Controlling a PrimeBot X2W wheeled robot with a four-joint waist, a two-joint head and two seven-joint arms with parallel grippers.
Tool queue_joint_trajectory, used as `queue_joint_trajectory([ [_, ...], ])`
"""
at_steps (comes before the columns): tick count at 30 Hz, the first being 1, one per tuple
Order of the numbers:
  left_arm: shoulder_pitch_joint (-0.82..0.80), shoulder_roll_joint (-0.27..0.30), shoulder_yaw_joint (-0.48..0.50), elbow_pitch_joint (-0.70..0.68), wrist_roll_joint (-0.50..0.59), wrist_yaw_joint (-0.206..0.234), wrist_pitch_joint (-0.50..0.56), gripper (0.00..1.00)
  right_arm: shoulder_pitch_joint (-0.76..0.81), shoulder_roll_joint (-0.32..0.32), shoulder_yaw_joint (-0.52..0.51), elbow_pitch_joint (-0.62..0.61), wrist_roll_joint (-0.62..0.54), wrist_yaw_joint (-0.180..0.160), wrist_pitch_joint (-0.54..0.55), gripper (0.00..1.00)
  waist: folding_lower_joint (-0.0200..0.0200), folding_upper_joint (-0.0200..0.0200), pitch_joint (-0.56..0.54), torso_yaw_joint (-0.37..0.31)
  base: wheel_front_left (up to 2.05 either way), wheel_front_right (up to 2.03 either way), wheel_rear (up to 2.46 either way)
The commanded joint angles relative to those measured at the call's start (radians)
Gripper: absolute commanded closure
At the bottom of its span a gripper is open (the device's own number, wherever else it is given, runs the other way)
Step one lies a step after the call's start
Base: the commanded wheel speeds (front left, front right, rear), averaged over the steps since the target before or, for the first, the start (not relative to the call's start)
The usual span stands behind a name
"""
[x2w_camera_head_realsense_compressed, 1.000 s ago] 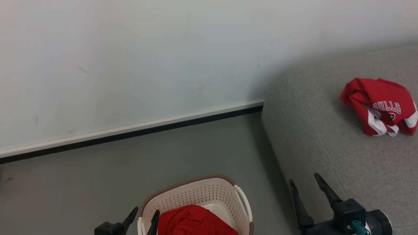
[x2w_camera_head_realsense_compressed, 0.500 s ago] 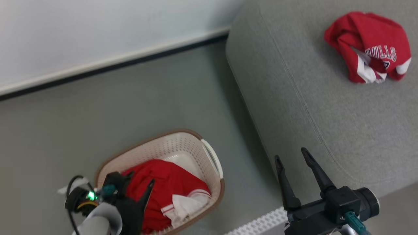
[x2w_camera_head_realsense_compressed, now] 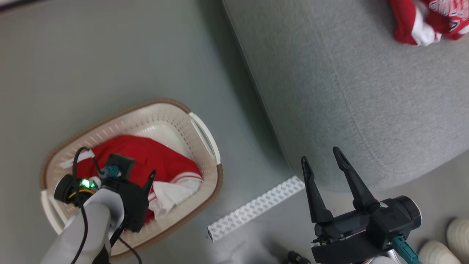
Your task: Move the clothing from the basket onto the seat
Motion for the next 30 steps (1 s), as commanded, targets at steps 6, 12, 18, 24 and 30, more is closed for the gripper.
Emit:
queue_joint_trajectory([
  [6,-0.075,-0.015,-0.018,0.062,0.0,0.011,-0.017,0.0,0.032,0.007,0.011,-0.038,0.027,0.0,-0.013,0.0,-0.0002,-0.0003,0.183,-0.034,0.0,0.0,0.0],
  [12,-0.131,-0.043,0.0,0.138,-0.017,0.084,-0.018,0.0,0.059,0.006,0.028,-0.056,0.046,0.0,-0.028,0.0,-0.0002,-0.0003,0.223,-0.022,0.0,0.0,0.0],
  [18,-0.163,-0.055,0.007,0.199,-0.026,0.124,-0.008,0.0,0.091,0.006,0.032,-0.079,0.062,0.0,-0.034,0.0,-0.0002,-0.0003,0.235,-0.022,0.0,0.0,0.0],
  [24,-0.195,-0.066,0.017,0.239,-0.045,0.152,-0.017,0.0,0.134,0.006,0.024,-0.092,0.07,0.0,-0.038,0.0,-0.0002,-0.0003,0.252,-0.02,0.0,0.0,0.0],
  [30,-0.222,-0.083,0.011,0.266,-0.059,0.15,-0.009,0.0,0.171,0.006,0.025,-0.104,0.079,0.0,-0.044,0.0,-0.0002,-0.0003,0.259,-0.023,0.0,0.0,0.0],
])
